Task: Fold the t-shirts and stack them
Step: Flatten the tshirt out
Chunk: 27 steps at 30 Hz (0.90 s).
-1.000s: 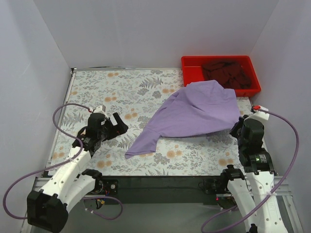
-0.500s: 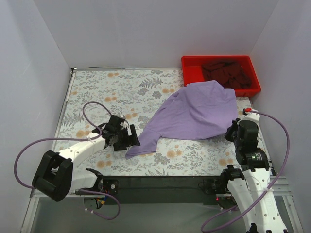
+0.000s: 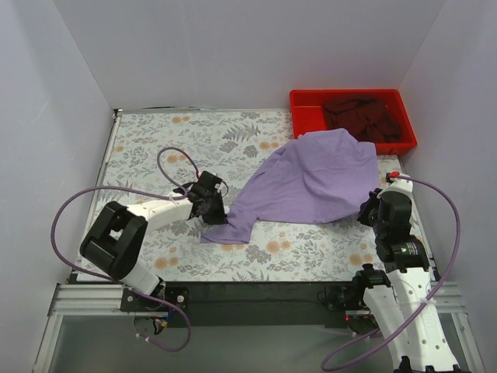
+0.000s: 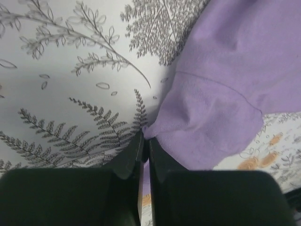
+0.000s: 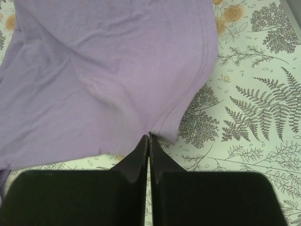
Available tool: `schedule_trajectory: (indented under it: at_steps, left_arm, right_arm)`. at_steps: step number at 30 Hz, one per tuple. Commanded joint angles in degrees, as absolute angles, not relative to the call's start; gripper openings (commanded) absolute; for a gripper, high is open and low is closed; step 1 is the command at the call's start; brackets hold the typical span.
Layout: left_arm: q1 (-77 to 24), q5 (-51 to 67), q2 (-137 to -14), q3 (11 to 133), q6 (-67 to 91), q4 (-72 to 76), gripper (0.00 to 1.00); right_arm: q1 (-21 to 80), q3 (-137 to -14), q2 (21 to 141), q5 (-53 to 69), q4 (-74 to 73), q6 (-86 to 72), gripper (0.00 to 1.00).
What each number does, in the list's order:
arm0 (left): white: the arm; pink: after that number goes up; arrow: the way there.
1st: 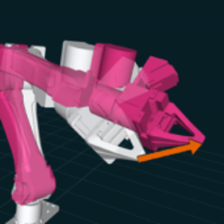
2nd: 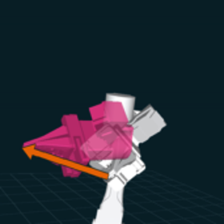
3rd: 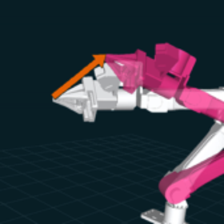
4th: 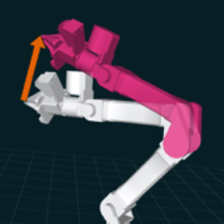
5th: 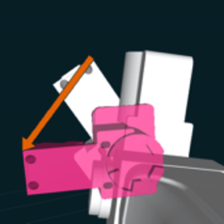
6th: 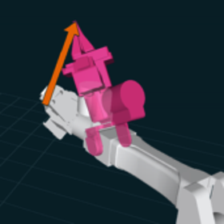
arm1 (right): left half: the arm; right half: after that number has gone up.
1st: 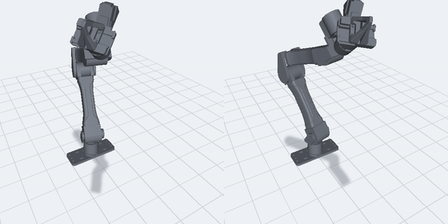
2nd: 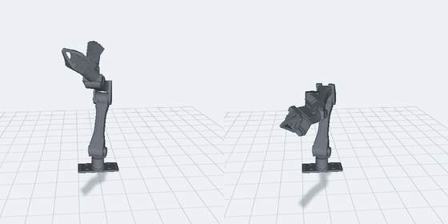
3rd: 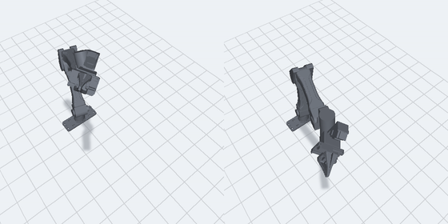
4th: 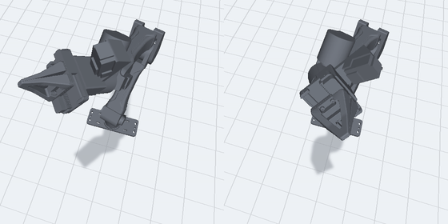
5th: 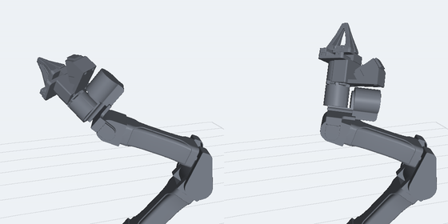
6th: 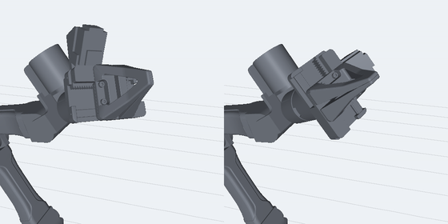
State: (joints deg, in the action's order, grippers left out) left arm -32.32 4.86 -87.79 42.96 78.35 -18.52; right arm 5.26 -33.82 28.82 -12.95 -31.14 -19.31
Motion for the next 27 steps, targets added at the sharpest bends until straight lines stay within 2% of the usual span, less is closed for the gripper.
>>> schedule_trajectory:
  at_steps: [1,4,9,11,15,20,21,22,24,25,26,27]
  left_arm:
    - [-32.7,-8.3,-91.5,47.1,75.7,-25.3,0.00]
    - [-31.0,-21.4,-91.0,58.7,71.7,-34.8,0.00]
    - [-27.1,-34.8,-85.5,78.7,66.1,-46.5,0.00]
    - [-26.8,-40.1,-82.6,81.1,62.5,-48.0,0.00]
    - [-26.9,-39.8,-76.0,79.8,60.8,-49.0,0.00]
    - [-26.9,-31.0,-70.4,65.1,66.5,-50.8,0.01]
    - [-26.9,-25.8,-69.9,62.8,67.6,-50.9,0.04]
    - [-26.9,-23.7,-69.2,60.9,68.5,-50.8,0.17]
    - [-26.9,-18.4,-66.0,57.0,70.6,-50.7,0.26]
    - [-26.9,-17.2,-64.6,56.1,70.9,-50.2,0.34]
    - [-27.0,-16.5,-61.6,55.3,71.3,-49.8,0.49]
    - [-26.9,-15.6,-60.2,55.3,71.9,-49.9,0.58]
  right_arm:
    - [5.0,-36.5,30.7,-12.6,-27.1,-19.1,0.01]
    - [5.1,-42.9,33.8,-13.8,-26.9,-18.4,0.01]
    - [5.0,-55.4,35.2,-19.2,-29.5,-14.7,0.01]
    - [5.1,-59.6,34.2,-21.4,-30.5,-12.7,0.01]
    - [5.3,-58.6,30.6,-21.5,-32.5,-13.1,0.01]
    - [5.9,-49.8,25.2,-17.4,-36.4,-16.8,0.01]
    - [5.9,-47.5,24.6,-16.8,-37.0,-17.4,0.01]
    - [6.0,-46.7,23.9,-16.1,-38.7,-17.9,0.01]
    - [6.2,-45.4,22.1,-15.6,-39.9,-19.2,0.01]
    - [6.3,-44.7,21.5,-15.4,-40.5,-19.3,0.01]
    - [6.3,-44.4,20.6,-15.3,-41.0,-19.4,0.01]
    - [6.4,-44.3,20.2,-15.1,-41.1,-19.3,0.01]
